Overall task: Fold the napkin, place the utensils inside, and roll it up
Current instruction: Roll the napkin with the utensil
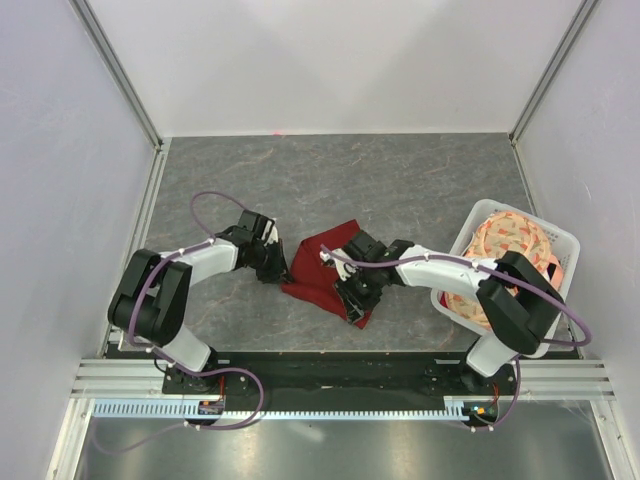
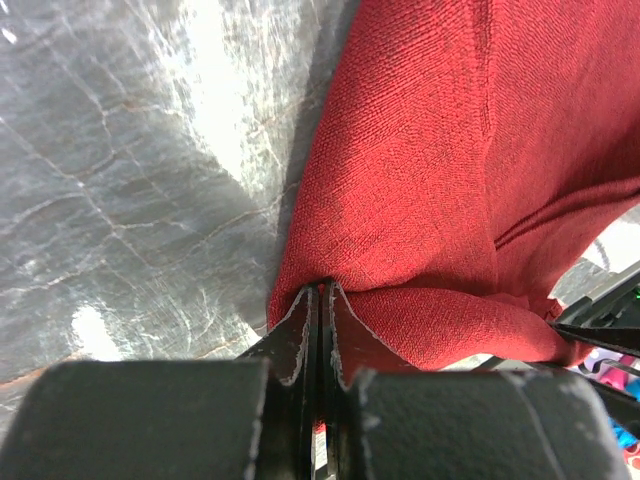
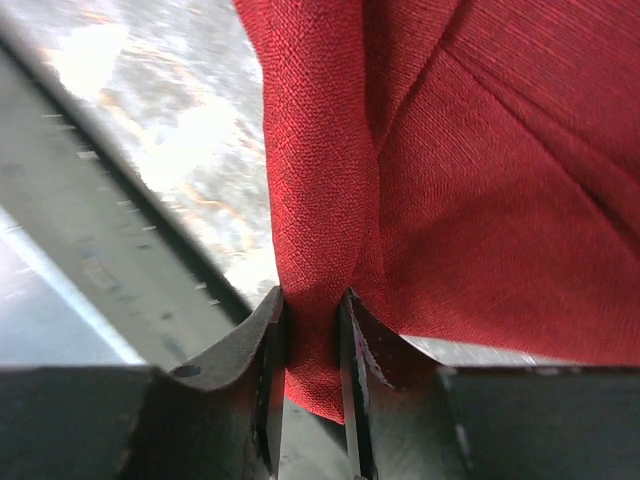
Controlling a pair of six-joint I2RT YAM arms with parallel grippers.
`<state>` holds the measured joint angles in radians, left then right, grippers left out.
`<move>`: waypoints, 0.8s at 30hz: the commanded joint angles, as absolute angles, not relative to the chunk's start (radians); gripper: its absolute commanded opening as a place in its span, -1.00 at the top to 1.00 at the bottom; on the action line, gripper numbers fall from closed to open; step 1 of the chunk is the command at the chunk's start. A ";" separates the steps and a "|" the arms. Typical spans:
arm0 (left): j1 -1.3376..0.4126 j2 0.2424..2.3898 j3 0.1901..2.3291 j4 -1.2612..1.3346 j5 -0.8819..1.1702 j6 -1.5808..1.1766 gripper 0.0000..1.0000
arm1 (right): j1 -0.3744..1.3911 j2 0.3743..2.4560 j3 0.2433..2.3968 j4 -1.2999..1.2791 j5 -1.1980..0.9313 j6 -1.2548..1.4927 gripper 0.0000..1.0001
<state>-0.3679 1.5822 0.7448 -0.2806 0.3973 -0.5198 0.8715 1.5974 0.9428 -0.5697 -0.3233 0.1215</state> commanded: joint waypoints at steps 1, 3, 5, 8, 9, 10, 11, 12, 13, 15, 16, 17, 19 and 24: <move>-0.370 1.631 0.779 -0.379 0.304 -0.439 0.96 | 0.796 1.664 0.917 -0.525 -0.644 0.086 0.42; -0.370 1.641 0.796 -0.396 0.302 -0.430 0.96 | 0.773 1.693 0.920 -0.520 -0.748 0.084 0.43; -0.370 1.651 0.807 -0.406 0.299 -0.425 0.96 | 0.761 1.727 0.922 -0.512 -0.799 0.081 0.44; -0.370 1.672 0.837 -0.440 0.285 -0.411 0.96 | 0.735 1.779 0.919 -0.505 -0.859 0.069 0.46; -0.368 1.675 0.851 -0.446 0.281 -0.404 0.96 | 0.720 1.795 0.916 -0.505 -0.864 0.068 0.46; -0.368 1.686 0.857 -0.462 0.272 -0.400 0.96 | 0.710 1.807 0.914 -0.500 -0.853 0.067 0.46; -0.370 1.686 0.862 -0.466 0.268 -0.396 0.96 | 0.703 1.825 0.910 -0.499 -0.845 0.067 0.46; -0.368 1.689 0.867 -0.472 0.265 -0.393 0.96 | 0.687 1.830 0.908 -0.497 -0.832 0.069 0.46; -0.368 1.690 0.868 -0.472 0.265 -0.393 0.96 | 0.681 1.830 0.907 -0.495 -0.804 0.071 0.46; -0.368 1.690 0.868 -0.472 0.270 -0.391 0.96 | 0.672 1.810 0.910 -0.499 -0.764 0.083 0.35; -0.370 1.693 0.868 -0.474 0.270 -0.391 0.96 | 0.673 1.796 0.917 -0.503 -0.740 0.087 0.23; -0.368 1.694 0.870 -0.476 0.273 -0.390 0.96 | 0.673 1.758 0.922 -0.506 -0.700 0.090 0.18; -0.368 1.694 0.871 -0.474 0.278 -0.390 0.96 | 0.673 1.680 0.945 -0.531 -0.649 0.104 -0.04; -0.370 1.700 0.874 -0.472 0.288 -0.390 0.96 | 0.722 1.484 0.997 -0.601 -0.361 0.124 -0.32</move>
<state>-0.3691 1.6646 0.8726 -0.4324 0.3717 -0.4538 0.6819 1.6531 0.9340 -0.5526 -0.6365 0.1188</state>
